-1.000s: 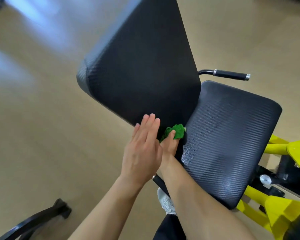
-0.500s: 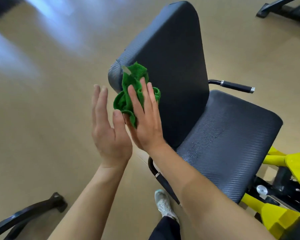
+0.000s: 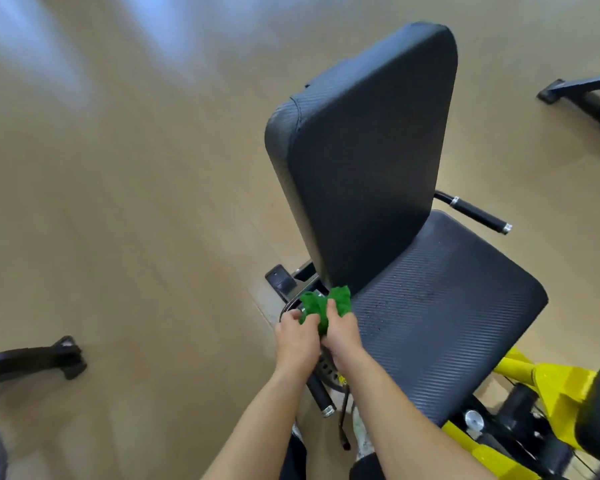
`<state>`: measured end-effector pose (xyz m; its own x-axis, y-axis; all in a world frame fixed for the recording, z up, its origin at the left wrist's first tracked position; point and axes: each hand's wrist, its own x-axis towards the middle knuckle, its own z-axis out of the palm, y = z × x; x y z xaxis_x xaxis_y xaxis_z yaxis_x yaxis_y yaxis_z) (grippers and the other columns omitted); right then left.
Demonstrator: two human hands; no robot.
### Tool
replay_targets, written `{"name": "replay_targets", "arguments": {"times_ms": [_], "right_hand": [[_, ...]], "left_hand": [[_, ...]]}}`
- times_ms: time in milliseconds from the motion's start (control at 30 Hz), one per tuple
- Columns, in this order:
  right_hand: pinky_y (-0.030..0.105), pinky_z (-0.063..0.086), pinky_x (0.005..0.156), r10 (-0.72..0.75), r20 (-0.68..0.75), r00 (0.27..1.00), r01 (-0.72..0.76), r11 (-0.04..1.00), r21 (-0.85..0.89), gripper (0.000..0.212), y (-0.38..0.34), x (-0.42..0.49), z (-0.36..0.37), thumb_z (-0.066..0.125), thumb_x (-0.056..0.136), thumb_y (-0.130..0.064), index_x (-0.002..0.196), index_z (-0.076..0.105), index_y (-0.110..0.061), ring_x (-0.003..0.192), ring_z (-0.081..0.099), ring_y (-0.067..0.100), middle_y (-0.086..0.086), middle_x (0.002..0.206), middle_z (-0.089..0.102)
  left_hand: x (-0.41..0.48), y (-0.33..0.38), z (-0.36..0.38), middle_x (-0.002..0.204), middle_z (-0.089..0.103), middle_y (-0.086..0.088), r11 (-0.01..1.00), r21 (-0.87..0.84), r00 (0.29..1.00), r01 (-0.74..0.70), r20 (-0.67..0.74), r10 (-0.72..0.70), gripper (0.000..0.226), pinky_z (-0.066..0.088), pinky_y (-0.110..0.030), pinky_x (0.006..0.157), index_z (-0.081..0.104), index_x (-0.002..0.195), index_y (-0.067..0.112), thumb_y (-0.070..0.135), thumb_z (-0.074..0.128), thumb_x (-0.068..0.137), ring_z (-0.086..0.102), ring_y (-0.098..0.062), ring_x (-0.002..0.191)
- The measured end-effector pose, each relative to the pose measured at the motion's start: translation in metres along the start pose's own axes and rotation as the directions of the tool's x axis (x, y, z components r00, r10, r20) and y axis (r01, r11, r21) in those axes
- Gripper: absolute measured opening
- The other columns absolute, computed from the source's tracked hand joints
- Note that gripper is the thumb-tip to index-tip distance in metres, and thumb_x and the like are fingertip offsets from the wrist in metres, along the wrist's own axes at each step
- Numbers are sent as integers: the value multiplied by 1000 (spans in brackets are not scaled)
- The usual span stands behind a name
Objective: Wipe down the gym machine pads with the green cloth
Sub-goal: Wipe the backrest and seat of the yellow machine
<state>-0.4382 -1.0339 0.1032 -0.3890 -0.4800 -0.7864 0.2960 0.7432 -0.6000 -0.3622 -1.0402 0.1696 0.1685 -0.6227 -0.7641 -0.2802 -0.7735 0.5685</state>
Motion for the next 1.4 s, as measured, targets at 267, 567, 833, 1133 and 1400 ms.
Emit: {"name": "replay_targets", "arguments": {"times_ms": [267,567,833,1133,1400], "right_hand": [[21,46,98,-526,486,698,692,670,-268,51,-141,-114,-5,70,87,-40,136,61,-30,117,57,1,-11,127,55],[35,53,88,-903,119,413,904,392,-169,31,-254,-143,-27,42,99,-24,106,72,-23,100,64,7,-7,103,69],[27,44,95,-938,135,319,873,235,-428,30,-277,-114,-35,43,101,-26,122,64,-19,110,55,14,-8,116,58],[31,40,98,-932,278,234,824,39,-566,34,-287,-94,-25,48,98,-27,127,62,-17,113,49,16,0,126,59],[40,41,102,-955,298,17,749,-185,-636,42,-272,-75,-21,47,96,-29,132,60,-10,126,51,29,10,142,55]], "left_hand": [[-69,82,-47,117,71,-6,640,-765,997,-69,-25,79,36,61,-39,60,57,128,20,43,55,100,73,-22,95],[-70,206,-88,97,69,2,522,-601,796,-605,-432,425,11,60,-53,89,65,96,29,24,60,88,69,-22,96],[-46,216,-49,146,51,-4,636,310,449,-707,-498,742,43,34,-43,116,67,130,20,18,41,95,42,-32,134],[-31,203,-50,138,45,-6,711,-51,589,-701,-603,538,46,32,-14,91,44,147,14,30,49,104,51,-18,124],[4,190,-34,132,62,-3,544,240,374,-804,-507,776,43,42,-30,97,58,132,12,39,43,103,57,-21,121]]}}
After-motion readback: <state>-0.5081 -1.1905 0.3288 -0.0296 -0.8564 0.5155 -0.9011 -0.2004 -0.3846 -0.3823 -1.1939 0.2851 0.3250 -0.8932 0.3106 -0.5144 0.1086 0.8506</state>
